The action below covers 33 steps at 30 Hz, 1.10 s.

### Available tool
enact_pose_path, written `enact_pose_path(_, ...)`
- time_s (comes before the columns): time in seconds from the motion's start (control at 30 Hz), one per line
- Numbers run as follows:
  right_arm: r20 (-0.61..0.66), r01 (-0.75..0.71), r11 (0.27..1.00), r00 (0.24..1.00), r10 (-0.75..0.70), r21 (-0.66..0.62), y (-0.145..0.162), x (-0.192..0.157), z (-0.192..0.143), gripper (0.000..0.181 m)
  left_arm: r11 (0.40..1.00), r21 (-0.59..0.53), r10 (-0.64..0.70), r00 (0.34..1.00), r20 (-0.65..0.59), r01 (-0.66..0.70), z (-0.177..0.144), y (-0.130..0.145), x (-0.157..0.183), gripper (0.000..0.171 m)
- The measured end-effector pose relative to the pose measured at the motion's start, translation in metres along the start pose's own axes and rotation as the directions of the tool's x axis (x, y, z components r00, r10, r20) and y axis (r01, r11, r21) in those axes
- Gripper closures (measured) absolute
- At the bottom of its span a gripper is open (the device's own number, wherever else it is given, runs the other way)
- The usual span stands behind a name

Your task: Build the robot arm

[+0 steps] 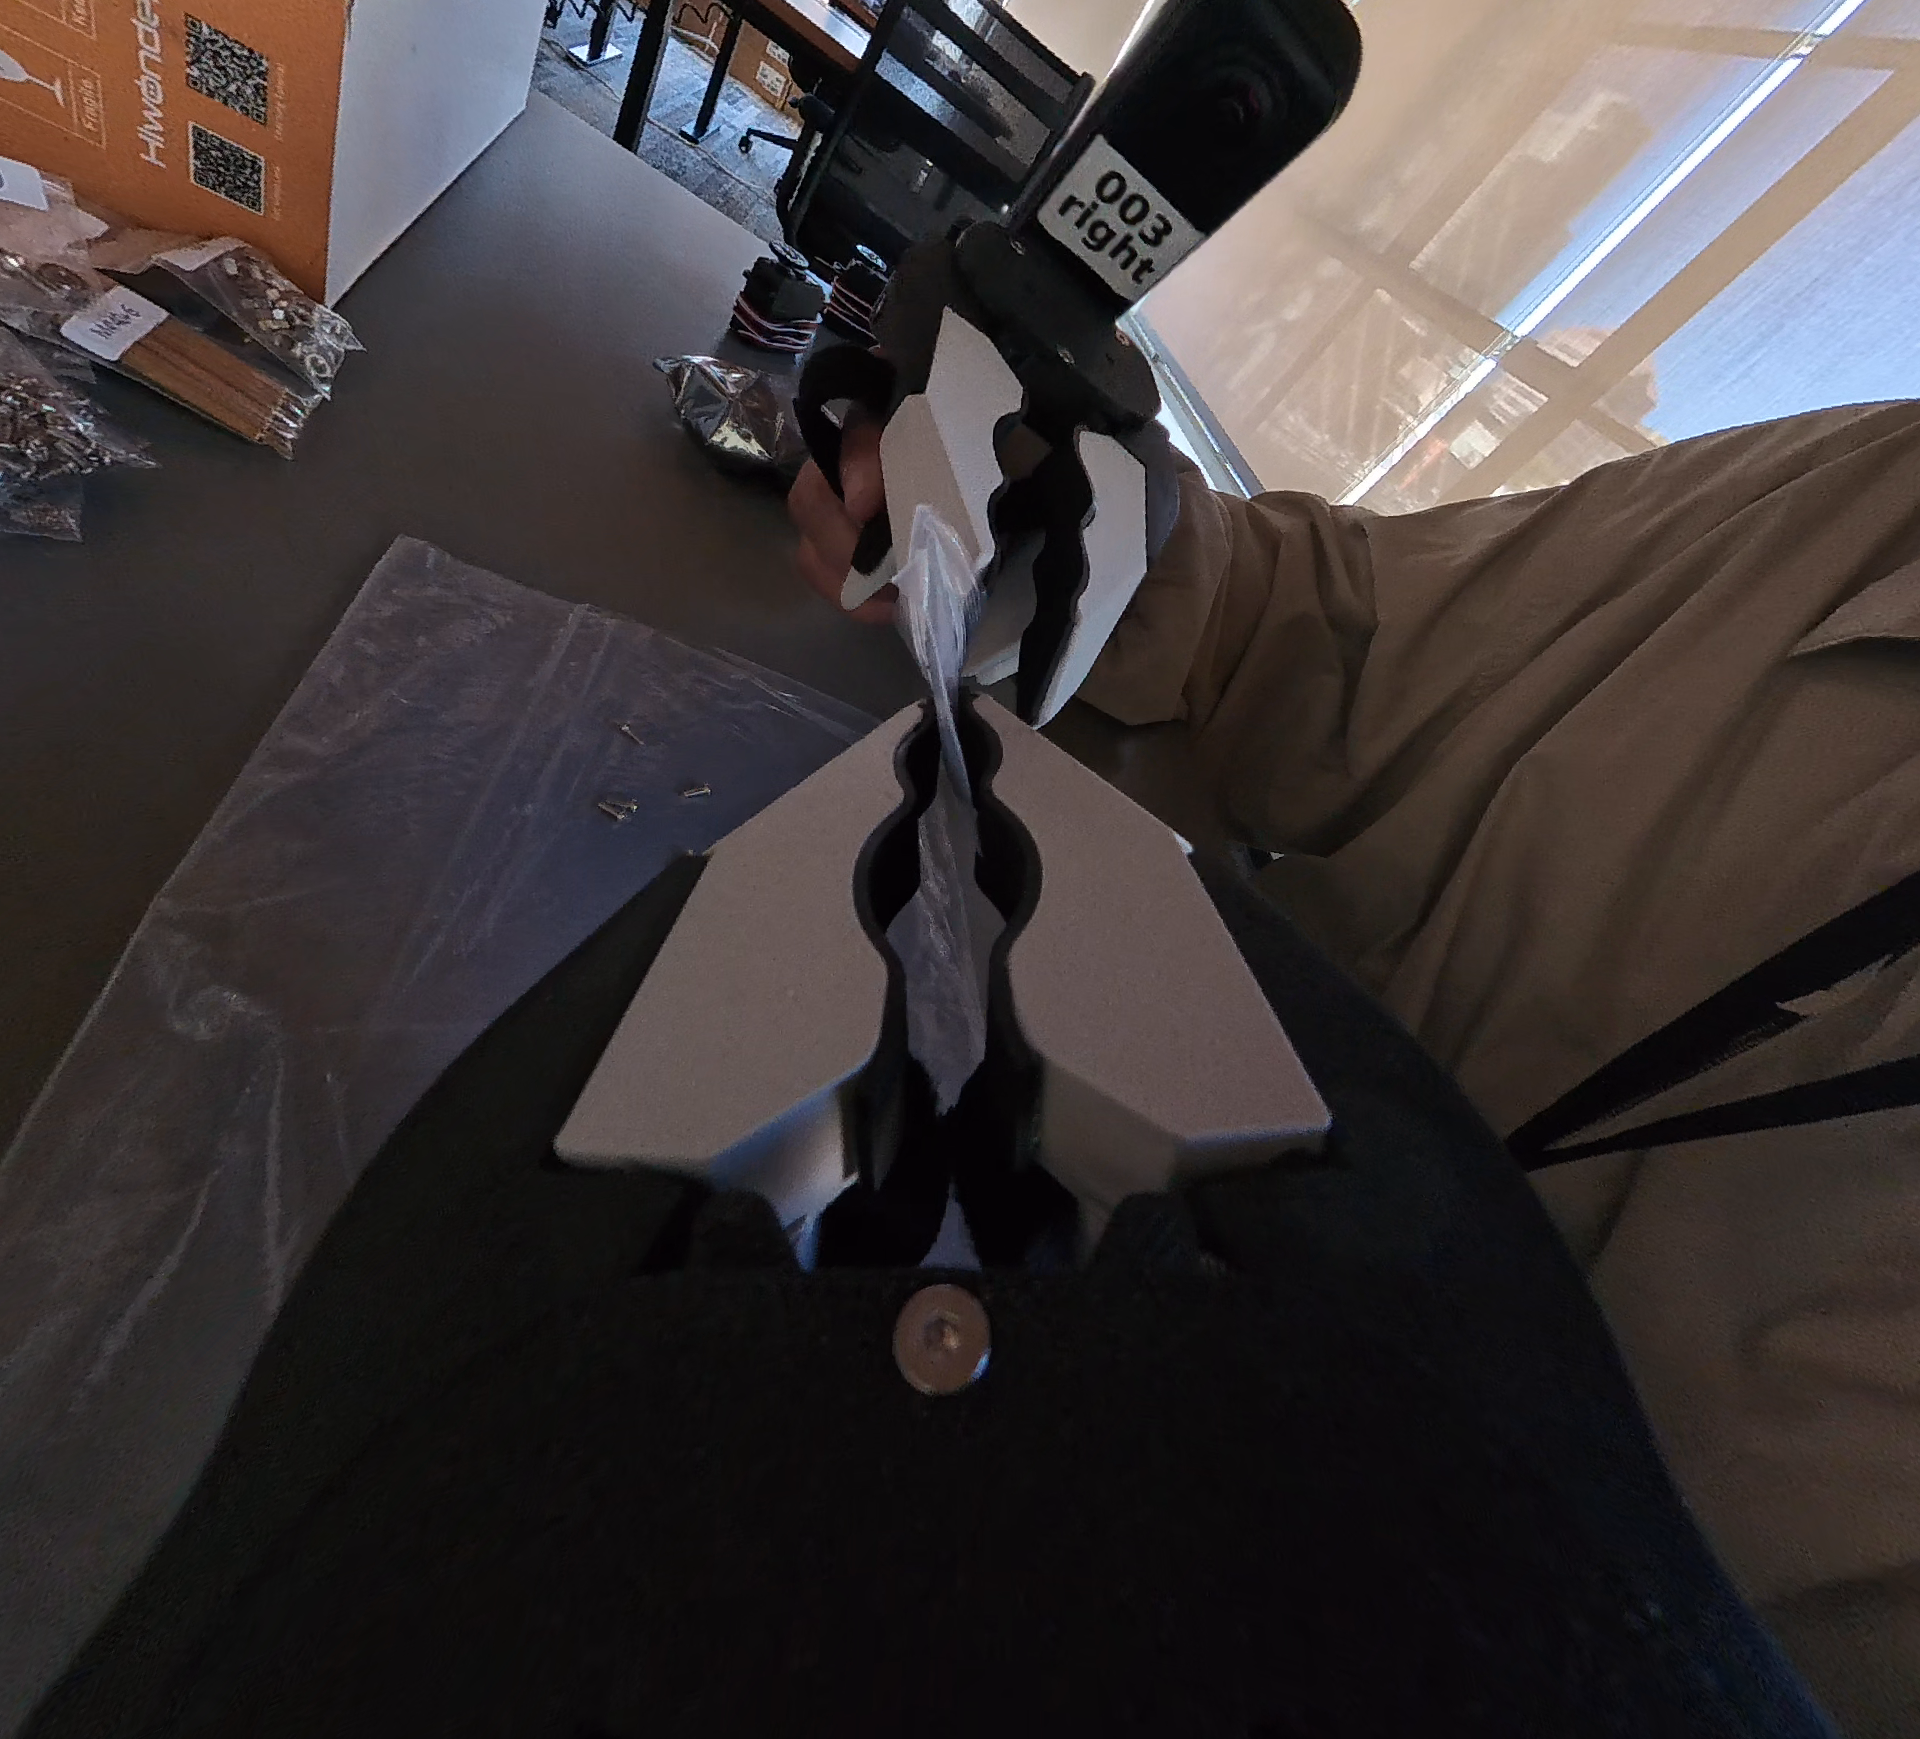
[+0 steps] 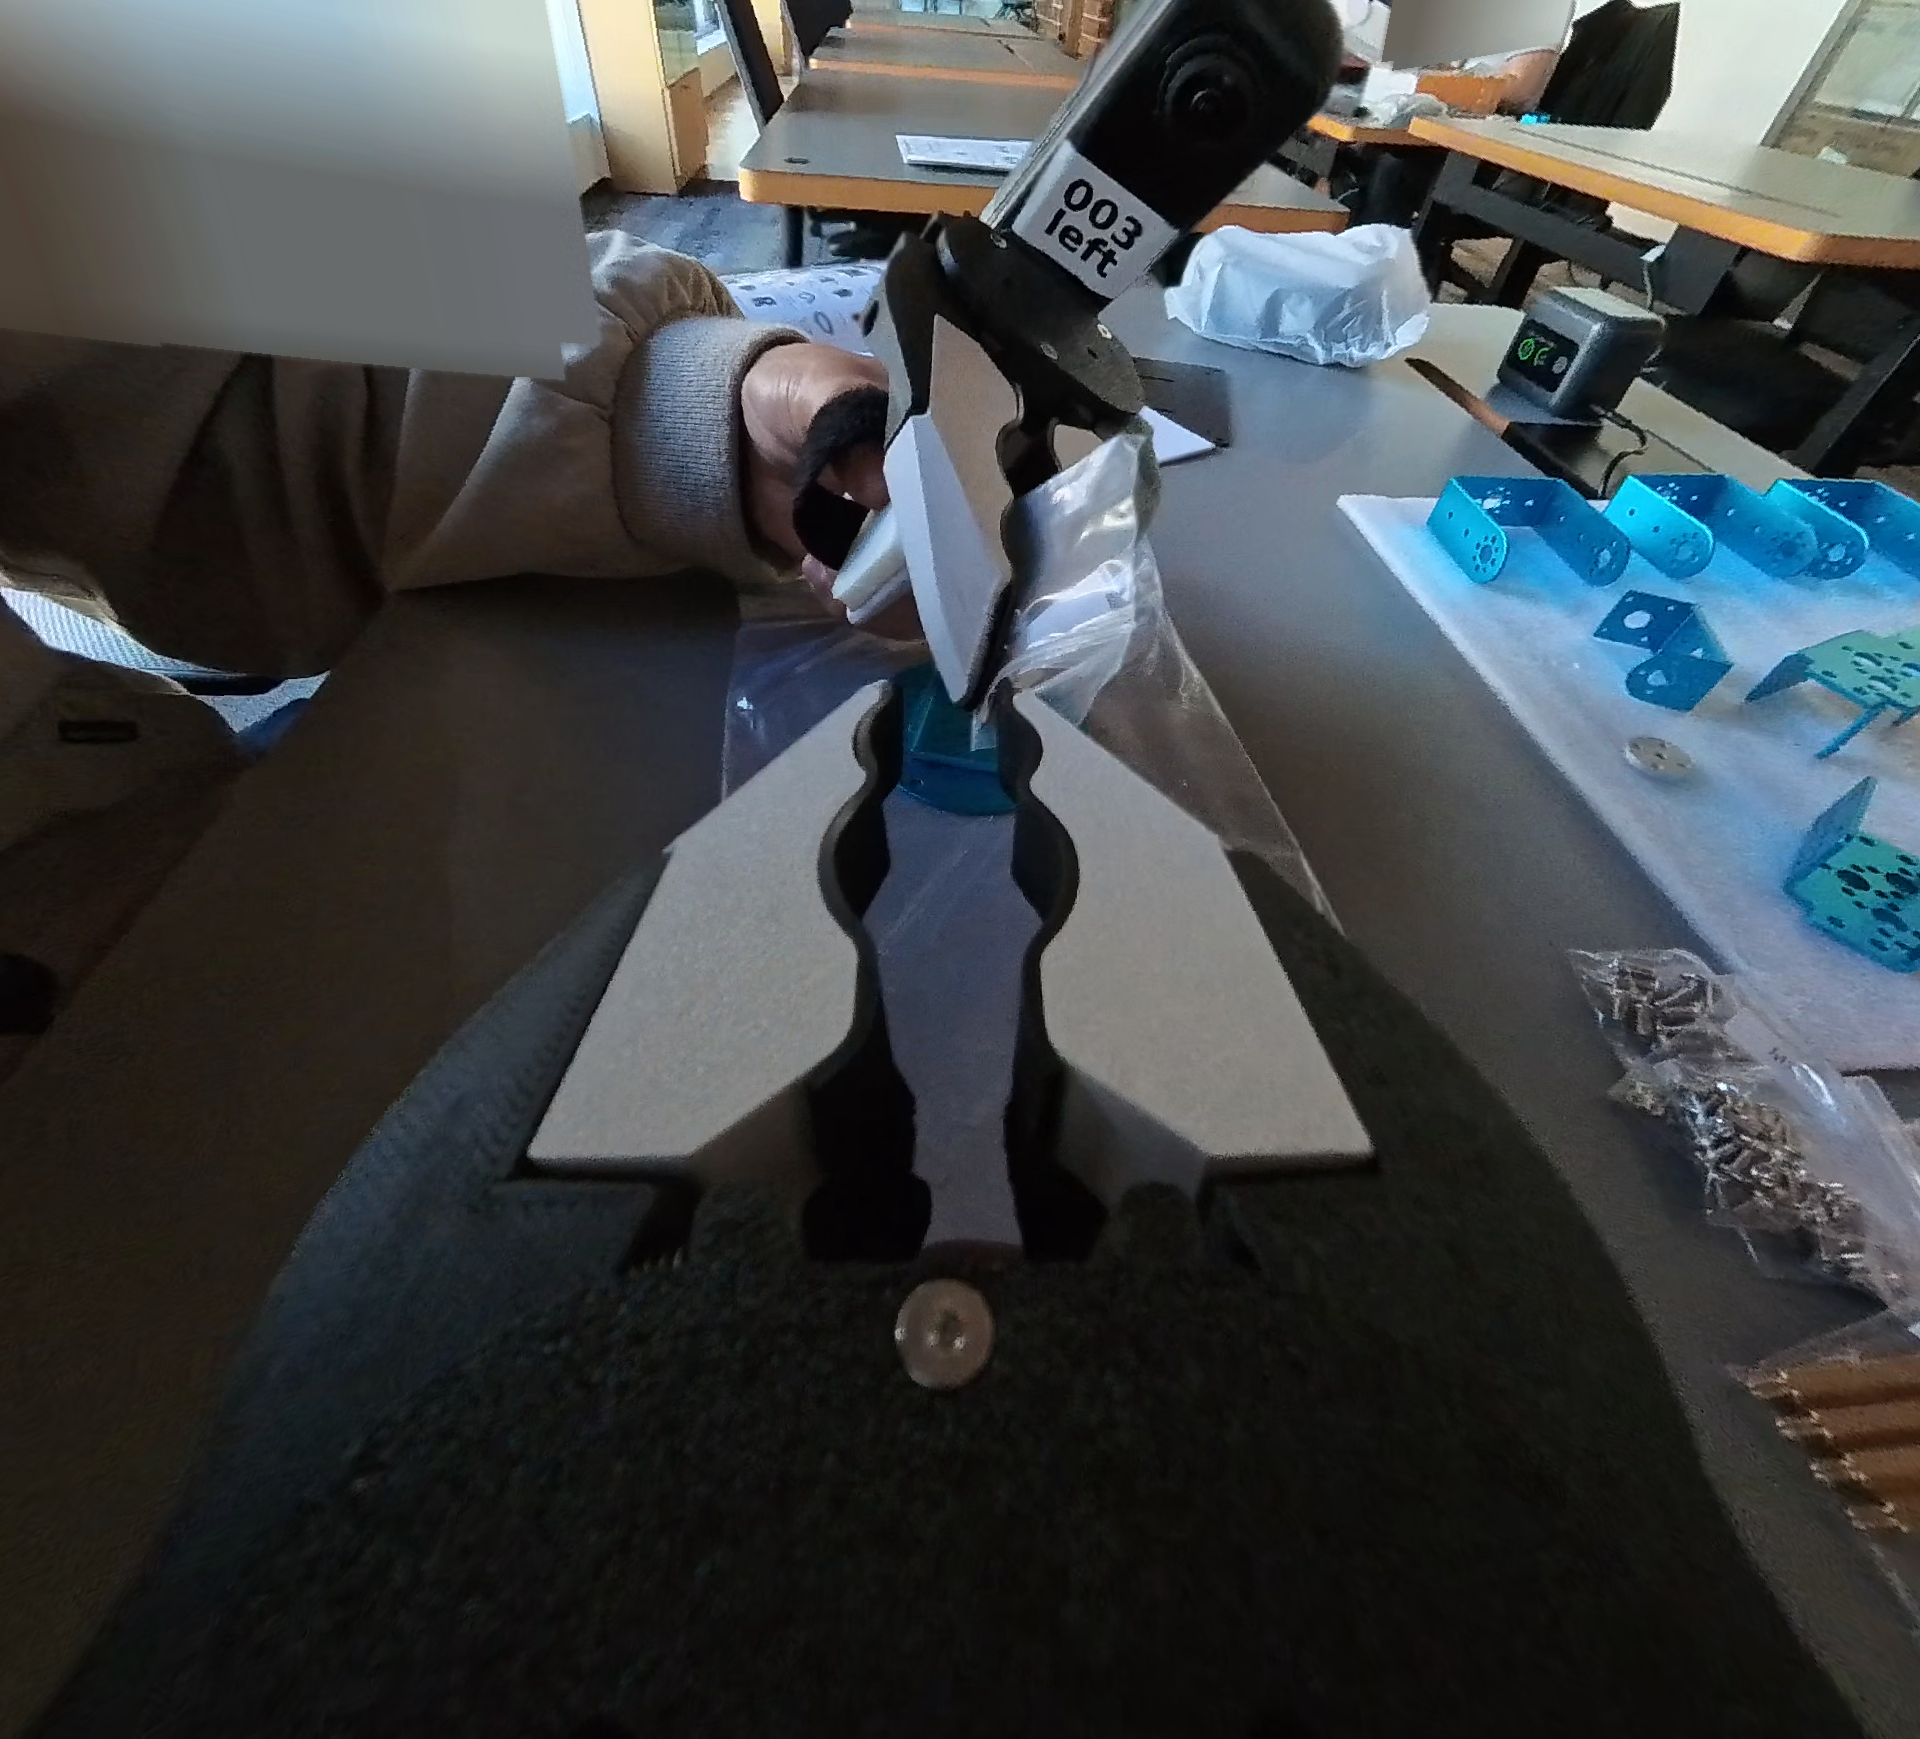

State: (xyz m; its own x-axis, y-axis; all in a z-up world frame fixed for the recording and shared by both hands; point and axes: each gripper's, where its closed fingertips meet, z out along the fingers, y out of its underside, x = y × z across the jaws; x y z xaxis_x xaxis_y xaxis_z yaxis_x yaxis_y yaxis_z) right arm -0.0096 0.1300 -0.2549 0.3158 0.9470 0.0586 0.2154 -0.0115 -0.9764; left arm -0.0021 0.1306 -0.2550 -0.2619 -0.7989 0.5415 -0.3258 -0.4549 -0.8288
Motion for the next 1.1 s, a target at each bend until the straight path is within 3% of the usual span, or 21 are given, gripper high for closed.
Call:
enact_pose_path(0.17, -0.007, 0.025, 0.999, 1.000, -0.025, -0.020, 0.002, 0.001, -0.002, 0.166, 1.000, 0.001, 0.001, 1.000, 0.006, -0.001, -0.001, 0.000, -0.001, 0.171)
enact_pose_path(0.37, -0.030, 0.083, 0.996, 0.996, -0.084, -0.010, 0.000, -0.002, 0.003, 0.154, 1.000, 0.002, -0.009, 1.000, -0.015, 0.009, -0.001, 0.000, 0.002, 0.171)
enact_pose_path(0.8, 0.031, -0.003, 1.000, 1.000, 0.003, -0.005, 0.001, -0.005, -0.003, 0.167, 1.000, -0.010, 0.012, 1.000, -0.005, -0.012, 0.000, 0.001, 0.003, 0.171)
enact_pose_path(1.0, -0.024, 0.071, 0.997, 0.997, -0.072, -0.031, 0.003, -0.002, 0.002, 0.162, 1.000, -0.002, 0.004, 1.000, -0.017, -0.004, 0.002, 0.001, 0.006, 0.171)
enact_pose_path(1.1, -0.088, 0.111, 0.992, 0.989, -0.116, -0.061, 0.005, 0.006, 0.000, 0.177, 1.000, 0.014, -0.028, 0.999, -0.018, 0.028, 0.002, -0.001, 0.003, 0.170)
